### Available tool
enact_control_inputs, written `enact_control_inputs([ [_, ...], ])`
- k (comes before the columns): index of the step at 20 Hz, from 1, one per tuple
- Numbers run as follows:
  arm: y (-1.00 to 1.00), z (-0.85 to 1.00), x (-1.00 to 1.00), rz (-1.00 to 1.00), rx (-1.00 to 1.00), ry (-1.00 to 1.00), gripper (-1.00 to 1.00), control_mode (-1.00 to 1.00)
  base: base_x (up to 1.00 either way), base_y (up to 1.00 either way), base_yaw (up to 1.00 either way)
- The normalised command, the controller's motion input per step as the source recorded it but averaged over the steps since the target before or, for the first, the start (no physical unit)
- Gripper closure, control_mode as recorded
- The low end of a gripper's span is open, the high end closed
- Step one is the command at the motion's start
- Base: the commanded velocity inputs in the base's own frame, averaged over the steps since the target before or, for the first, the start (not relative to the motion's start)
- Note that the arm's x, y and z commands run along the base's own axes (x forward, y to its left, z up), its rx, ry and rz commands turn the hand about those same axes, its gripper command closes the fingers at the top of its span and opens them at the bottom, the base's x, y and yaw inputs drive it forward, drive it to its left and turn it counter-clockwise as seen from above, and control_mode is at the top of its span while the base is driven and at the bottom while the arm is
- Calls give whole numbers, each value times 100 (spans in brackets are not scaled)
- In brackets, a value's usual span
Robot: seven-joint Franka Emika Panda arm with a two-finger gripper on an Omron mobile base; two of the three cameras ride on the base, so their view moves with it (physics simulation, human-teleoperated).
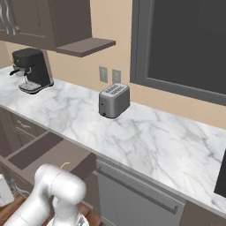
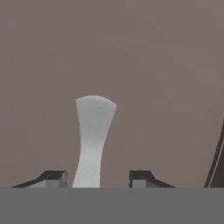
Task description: Take a straw from the drawer in front and place it inside the glass cup on the dining counter.
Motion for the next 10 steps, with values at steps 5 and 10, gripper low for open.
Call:
enact_control_inputs([
  [5, 3, 12, -10, -2, 13, 36, -100, -100, 0, 0, 0],
  [10, 11, 18, -38, 0, 23, 45, -100, -100, 0, 0, 0],
])
